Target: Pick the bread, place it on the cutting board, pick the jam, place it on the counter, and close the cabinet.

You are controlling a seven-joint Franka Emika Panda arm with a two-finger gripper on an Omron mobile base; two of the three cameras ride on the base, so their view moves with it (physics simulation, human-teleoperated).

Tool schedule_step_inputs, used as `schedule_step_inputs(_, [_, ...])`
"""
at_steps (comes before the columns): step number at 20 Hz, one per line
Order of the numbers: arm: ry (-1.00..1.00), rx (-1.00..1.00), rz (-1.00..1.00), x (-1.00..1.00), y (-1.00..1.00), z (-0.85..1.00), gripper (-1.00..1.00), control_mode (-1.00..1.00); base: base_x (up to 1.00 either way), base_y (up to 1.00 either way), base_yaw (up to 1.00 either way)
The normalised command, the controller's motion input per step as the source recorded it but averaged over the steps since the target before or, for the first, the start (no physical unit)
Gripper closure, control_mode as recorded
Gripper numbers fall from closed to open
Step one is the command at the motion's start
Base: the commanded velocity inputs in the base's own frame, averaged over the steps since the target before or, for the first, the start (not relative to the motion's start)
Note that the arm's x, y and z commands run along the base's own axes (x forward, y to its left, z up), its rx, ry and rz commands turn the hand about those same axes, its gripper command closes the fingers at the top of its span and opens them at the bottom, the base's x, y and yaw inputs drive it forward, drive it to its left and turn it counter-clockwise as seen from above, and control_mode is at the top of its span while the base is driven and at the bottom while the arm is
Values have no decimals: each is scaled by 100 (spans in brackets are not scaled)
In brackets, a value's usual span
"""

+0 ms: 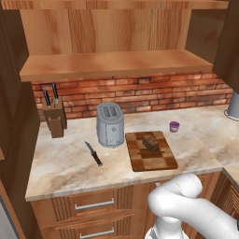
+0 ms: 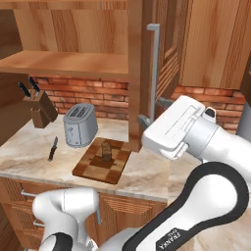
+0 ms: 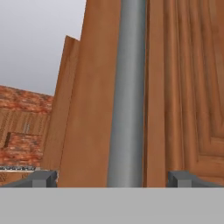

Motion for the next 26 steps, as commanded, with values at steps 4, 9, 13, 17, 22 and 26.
schedule_step_inputs(4, [3,0,0,0,33,5,-100,-100,0,0,0])
schedule_step_inputs(9, [4,0,0,0,37,0,-100,-100,0,0,0])
schedule_step_inputs(13, [4,0,0,0,41,0,-100,-100,0,0,0])
schedule_step_inputs(17, [3,0,0,0,39,0,-100,-100,0,0,0])
schedule_step_inputs(22, [0,0,-10,0,35,4,-100,-100,0,0,0])
schedule_step_inputs(26, [0,0,-14,0,43,0,-100,-100,0,0,0])
